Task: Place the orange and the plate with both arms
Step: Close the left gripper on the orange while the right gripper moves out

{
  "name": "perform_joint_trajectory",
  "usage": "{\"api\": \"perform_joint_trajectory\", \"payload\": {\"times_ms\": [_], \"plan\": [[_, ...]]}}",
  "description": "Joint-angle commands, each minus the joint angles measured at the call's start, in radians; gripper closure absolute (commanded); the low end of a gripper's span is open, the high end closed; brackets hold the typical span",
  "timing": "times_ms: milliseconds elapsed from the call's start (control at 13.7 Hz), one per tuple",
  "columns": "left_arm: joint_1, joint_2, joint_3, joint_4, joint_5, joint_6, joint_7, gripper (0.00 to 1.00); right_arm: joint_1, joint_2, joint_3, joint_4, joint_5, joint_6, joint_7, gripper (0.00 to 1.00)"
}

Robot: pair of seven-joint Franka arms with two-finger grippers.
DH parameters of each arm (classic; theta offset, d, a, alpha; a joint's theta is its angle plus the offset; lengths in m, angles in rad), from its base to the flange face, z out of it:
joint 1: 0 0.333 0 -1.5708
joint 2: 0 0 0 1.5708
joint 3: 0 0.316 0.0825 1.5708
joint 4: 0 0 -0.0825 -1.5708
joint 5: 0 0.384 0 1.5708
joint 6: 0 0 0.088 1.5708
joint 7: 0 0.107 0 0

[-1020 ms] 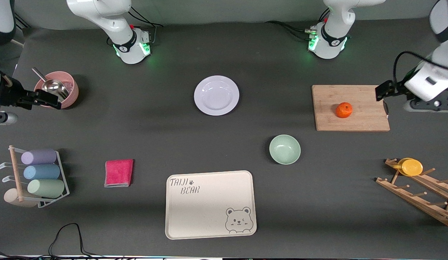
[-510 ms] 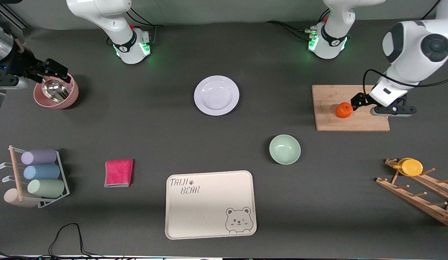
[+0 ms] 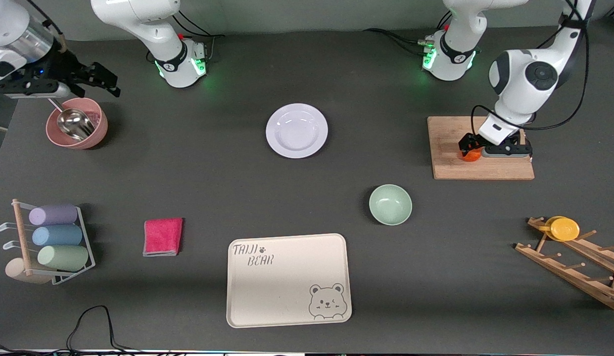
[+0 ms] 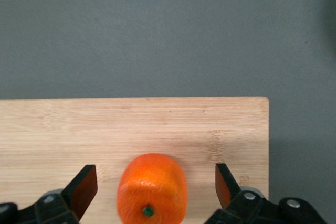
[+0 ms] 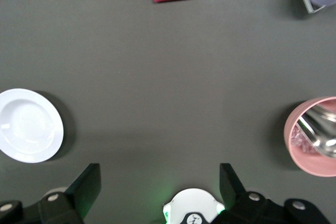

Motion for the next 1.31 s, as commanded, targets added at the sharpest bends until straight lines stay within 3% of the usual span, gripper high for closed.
{"api": "perform_joint_trajectory", "payload": {"times_ms": [0,219,364,510,729,874,1020,1093,1239], "plan": [[0.018,0.072,-0.002,-0.012,0.010,0.065,-0.019,0.00,0.065,-0.053,-0.004,-0.055,0.014,0.022,0.092,0.00],[0.019,0.072,-0.002,-0.026,0.010,0.063,-0.019,0.00,0.063,-0.046,-0.018,-0.058,0.014,0.002,0.072,0.00],[0.019,0.073,-0.002,-0.031,0.010,0.060,-0.019,0.00,0.065,-0.038,-0.070,-0.072,0.040,-0.007,0.016,0.00],[0.021,0.073,-0.002,-0.032,0.010,0.054,-0.020,0.00,0.065,-0.038,-0.139,-0.110,0.159,-0.001,-0.079,0.00],[0.026,0.084,-0.002,-0.032,0.010,0.051,-0.020,0.03,0.065,-0.037,-0.185,-0.190,0.312,0.034,-0.148,0.00],[0.026,0.084,-0.002,-0.032,0.010,0.046,-0.020,0.53,0.065,-0.033,-0.190,-0.264,0.412,0.086,-0.228,0.00],[0.026,0.082,-0.002,-0.031,0.010,0.020,-0.020,0.91,0.067,-0.020,-0.190,-0.331,0.501,0.141,-0.297,0.00],[0.026,0.081,-0.002,-0.031,0.010,0.017,-0.020,1.00,0.065,0.000,-0.191,-0.354,0.546,0.158,-0.364,0.00],[0.026,0.081,-0.002,-0.028,0.010,0.007,-0.022,1.00,0.063,0.038,-0.191,-0.393,0.624,0.199,-0.457,0.00]]}}
